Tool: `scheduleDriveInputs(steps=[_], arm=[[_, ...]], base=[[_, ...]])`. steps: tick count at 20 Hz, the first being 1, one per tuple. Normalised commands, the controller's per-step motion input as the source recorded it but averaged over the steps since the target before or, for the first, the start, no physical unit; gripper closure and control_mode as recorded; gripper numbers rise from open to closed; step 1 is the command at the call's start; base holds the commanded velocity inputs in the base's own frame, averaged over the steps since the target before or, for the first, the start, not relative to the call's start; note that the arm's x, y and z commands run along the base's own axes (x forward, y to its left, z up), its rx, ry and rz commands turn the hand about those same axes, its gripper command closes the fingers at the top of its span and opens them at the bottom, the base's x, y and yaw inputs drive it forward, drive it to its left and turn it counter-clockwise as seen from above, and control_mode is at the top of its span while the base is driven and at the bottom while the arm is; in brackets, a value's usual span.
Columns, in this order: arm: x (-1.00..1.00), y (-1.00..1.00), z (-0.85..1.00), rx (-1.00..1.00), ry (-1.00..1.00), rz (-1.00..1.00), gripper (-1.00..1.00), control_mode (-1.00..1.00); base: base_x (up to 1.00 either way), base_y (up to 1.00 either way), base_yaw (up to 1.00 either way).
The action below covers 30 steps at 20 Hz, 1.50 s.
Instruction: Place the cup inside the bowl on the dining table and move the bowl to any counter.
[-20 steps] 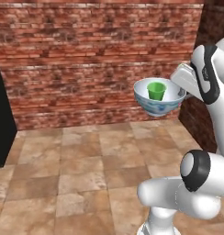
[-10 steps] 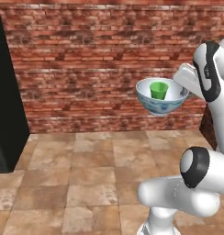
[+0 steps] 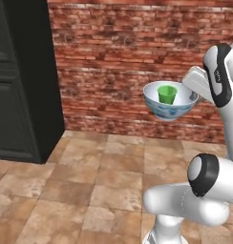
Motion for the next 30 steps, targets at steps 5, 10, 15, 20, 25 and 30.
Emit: scheduleDriveInputs(steps=[5, 10, 15, 20, 25, 30], arm=[[0.0, 0.0, 0.0, 0.0, 0.0, 0.0, 1.0, 1.0], [0.0, 0.0, 0.0, 0.0, 0.0, 0.0, 1.0, 1.0], [0.0, 0.0, 0.0, 0.0, 0.0, 0.0, 1.0, 1.0], [0.0, 0.0, 0.0, 0.0, 0.0, 0.0, 1.0, 1.0], [0.0, 0.0, 0.0, 0.0, 0.0, 0.0, 1.0, 1.0], [0.0, 0.0, 0.0, 0.0, 0.0, 0.0, 1.0, 1.0]], base=[[0.21, 0.0, 0.42], [0.21, 0.0, 0.44], [0.22, 0.0, 0.43], [0.2, 0.0, 0.43], [0.28, 0.0, 0.43], [0.27, 0.0, 0.44]])
